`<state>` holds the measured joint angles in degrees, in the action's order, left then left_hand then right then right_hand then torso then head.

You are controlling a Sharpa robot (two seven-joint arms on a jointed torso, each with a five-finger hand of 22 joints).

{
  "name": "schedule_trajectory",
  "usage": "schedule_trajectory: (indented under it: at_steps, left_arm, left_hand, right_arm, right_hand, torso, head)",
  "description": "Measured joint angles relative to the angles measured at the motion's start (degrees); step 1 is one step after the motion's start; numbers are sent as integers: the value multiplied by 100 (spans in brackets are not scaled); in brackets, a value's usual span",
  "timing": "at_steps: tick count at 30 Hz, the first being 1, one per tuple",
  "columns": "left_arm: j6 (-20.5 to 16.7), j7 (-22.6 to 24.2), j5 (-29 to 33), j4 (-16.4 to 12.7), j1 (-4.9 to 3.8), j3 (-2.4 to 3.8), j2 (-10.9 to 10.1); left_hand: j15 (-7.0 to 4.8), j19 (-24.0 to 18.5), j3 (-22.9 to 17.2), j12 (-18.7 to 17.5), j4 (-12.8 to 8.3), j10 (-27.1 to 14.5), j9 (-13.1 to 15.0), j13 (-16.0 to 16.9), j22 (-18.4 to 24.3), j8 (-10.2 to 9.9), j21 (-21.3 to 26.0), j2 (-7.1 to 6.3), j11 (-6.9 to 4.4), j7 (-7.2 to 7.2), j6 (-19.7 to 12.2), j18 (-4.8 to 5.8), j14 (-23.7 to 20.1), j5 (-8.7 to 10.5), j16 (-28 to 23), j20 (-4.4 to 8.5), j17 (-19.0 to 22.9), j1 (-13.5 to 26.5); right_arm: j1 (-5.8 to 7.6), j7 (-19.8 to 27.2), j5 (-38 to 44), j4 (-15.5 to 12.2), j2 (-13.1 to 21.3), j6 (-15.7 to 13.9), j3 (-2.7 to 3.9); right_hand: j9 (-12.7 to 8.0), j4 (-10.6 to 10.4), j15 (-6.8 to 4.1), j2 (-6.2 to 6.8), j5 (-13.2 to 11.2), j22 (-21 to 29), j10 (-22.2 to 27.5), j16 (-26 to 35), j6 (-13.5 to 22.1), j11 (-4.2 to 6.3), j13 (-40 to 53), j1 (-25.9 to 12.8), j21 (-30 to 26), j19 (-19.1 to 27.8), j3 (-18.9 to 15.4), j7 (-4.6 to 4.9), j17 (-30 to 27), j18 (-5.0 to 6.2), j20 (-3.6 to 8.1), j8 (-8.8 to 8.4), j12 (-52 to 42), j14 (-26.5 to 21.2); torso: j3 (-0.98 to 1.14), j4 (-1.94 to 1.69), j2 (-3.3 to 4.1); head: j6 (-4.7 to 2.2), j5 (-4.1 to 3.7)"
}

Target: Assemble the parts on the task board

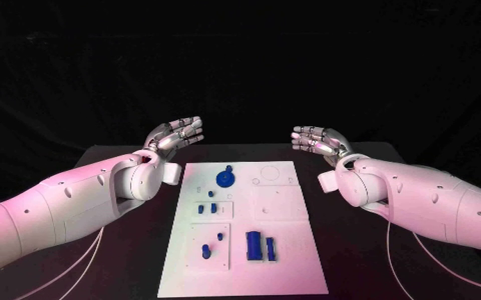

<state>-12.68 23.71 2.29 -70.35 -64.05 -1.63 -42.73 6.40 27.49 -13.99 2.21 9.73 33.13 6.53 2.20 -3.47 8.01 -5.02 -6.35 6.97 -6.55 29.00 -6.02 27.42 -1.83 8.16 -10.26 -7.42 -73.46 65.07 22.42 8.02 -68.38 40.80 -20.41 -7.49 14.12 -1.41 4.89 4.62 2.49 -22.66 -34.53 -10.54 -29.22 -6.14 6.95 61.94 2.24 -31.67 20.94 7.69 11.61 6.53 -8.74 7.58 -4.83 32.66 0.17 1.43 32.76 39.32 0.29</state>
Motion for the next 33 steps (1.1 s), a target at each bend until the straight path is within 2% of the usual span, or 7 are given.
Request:
schedule_trajectory:
  at_steps: [2,5,7,9,14,22,33]
  left_arm:
    - [-28,-5,-2,-48,4,2,-17]
    - [-119,-5,-7,-199,35,17,-25]
    - [-216,1,-10,-327,65,25,-36]
    - [-386,16,-15,-508,103,41,-56]
    - [-994,94,-37,-1046,208,89,-114]
    - [-2114,275,-96,-1727,347,140,-176]
    - [-2916,443,-146,-1943,389,156,-202]
  left_hand:
    - [-196,-840,427,-69,-297,-1010,-200,-67,106,-244,154,195,-213,198,-883,175,-837,55,-252,316,226,645]
    - [-370,-1578,805,-110,-558,-1903,-376,-125,201,-461,289,365,-401,374,-1665,300,-1577,92,-470,588,426,1415]
    - [-444,-1901,959,-144,-683,-2291,-450,-152,240,-553,348,440,-484,451,-2004,390,-1898,117,-565,709,514,1970]
    - [-500,-2140,1087,-156,-761,-2578,-510,-171,269,-624,386,495,-546,511,-2258,390,-2135,117,-634,799,576,3247]
    - [-585,-2494,1254,-183,-899,-3008,-591,-198,316,-718,430,578,-635,594,-2629,481,-2490,142,-722,935,674,5614]
    - [-618,-2649,1329,-184,-942,-3202,-633,-209,334,-755,457,620,-685,643,-2799,480,-2641,142,-779,1004,720,6839]
    - [-639,-2728,1368,-183,-981,-3292,-648,-215,342,-782,484,634,-696,655,-2869,568,-2721,163,-778,1025,736,7315]
  right_arm:
    - [-22,-5,-4,-75,28,-41,38]
    - [-75,-1,-33,-293,70,-153,121]
    - [-120,14,-65,-484,100,-261,187]
    - [-179,50,-116,-754,143,-434,289]
    - [-333,196,-297,-1471,263,-1008,537]
    - [-473,442,-590,-2085,376,-1852,732]
    - [-488,598,-776,-2147,389,-2270,745]
  right_hand:
    - [-440,45,-154,-147,-78,707,1077,331,912,189,-219,-556,-70,991,-656,-242,-363,-198,274,-238,152,-1020]
    - [-817,82,-284,-268,-139,1312,1999,612,1692,353,-404,-2321,-113,1836,-1213,-447,-672,-350,505,-439,280,-1892]
    - [-981,99,-339,-325,-157,1574,2400,734,2030,426,-484,-3355,-148,2202,-1455,-534,-807,-405,606,-526,333,-2268]
    - [-1102,110,-384,-364,-171,1770,2696,823,2282,479,-543,-4145,-148,2472,-1635,-600,-906,-485,684,-592,365,-2549]
    - [-1284,130,-444,-420,-197,2061,3138,941,2654,561,-632,-5343,-175,2879,-1905,-698,-1056,-487,793,-678,410,-2970]
    - [-1374,133,-478,-456,-219,2206,3336,1011,2820,607,-675,-5939,-197,3062,-2015,-751,-1128,-574,854,-718,439,-3167]
    - [-1407,141,-490,-460,-219,2261,3425,1040,2902,616,-690,-6163,-197,3141,-2071,-770,-1156,-574,873,-739,463,-3237]
  torso:
    - [-4,-5,-5]
    - [-7,-24,-24]
    - [-10,-42,-44]
    - [-12,-66,-73]
    - [-14,-118,-128]
    - [-17,-140,-152]
    - [-17,-143,-157]
  head:
    - [-24,-3]
    - [-110,-8]
    - [-185,-13]
    - [-281,-19]
    - [-446,-27]
    - [-491,-29]
    - [-494,-29]
